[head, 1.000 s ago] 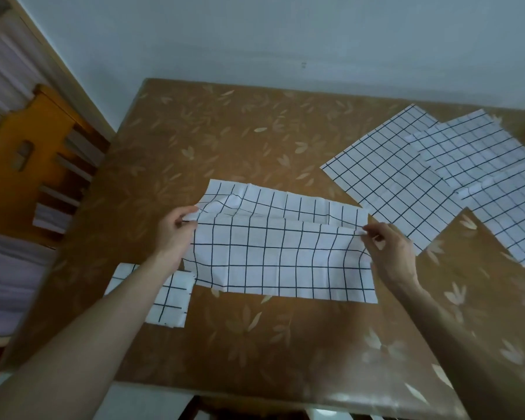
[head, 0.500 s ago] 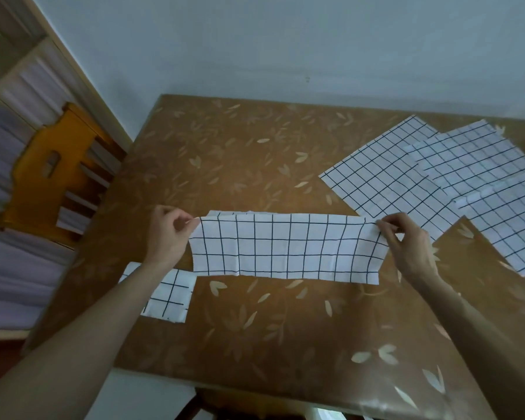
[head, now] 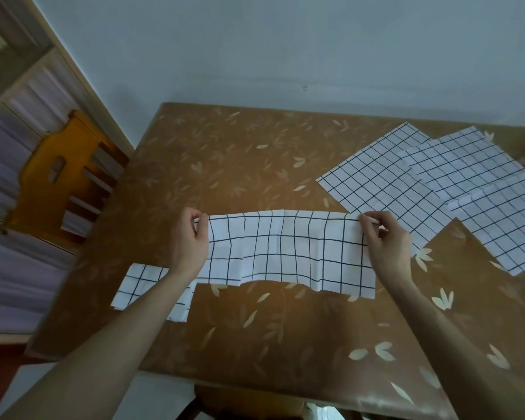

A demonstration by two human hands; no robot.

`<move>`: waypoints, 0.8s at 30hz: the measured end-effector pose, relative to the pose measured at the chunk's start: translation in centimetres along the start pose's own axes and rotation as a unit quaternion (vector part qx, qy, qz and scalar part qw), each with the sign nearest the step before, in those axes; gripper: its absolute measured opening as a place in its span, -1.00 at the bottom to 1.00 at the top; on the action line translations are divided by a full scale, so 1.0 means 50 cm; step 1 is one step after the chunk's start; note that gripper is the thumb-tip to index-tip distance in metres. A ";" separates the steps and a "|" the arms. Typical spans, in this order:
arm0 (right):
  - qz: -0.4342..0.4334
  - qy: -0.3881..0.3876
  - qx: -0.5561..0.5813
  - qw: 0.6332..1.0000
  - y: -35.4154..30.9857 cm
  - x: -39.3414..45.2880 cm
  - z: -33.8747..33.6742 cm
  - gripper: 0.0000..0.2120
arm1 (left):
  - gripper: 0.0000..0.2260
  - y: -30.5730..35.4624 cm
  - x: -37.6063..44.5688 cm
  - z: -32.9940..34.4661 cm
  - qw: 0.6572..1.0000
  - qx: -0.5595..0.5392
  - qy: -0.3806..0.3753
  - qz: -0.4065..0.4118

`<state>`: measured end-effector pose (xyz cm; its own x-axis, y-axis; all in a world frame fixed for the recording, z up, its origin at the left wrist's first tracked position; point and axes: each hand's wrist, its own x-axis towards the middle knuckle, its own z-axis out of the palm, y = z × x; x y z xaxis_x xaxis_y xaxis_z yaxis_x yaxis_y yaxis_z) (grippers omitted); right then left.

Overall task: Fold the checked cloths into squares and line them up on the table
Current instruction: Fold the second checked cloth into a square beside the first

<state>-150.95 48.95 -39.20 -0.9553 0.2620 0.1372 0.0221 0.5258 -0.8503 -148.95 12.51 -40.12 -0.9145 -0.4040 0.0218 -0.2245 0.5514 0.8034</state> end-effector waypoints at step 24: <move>0.198 -0.027 -0.087 0.976 0.229 -0.073 -0.097 -0.83 | -0.67 -0.155 -0.099 0.117 0.980 0.007 -0.111 -0.163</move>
<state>-145.79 57.93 -46.95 -0.8758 0.4319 -0.2155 0.4378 0.5231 -0.7312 -144.64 14.50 -49.95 -0.8438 -0.3924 -0.3660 -0.5201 0.4302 0.7379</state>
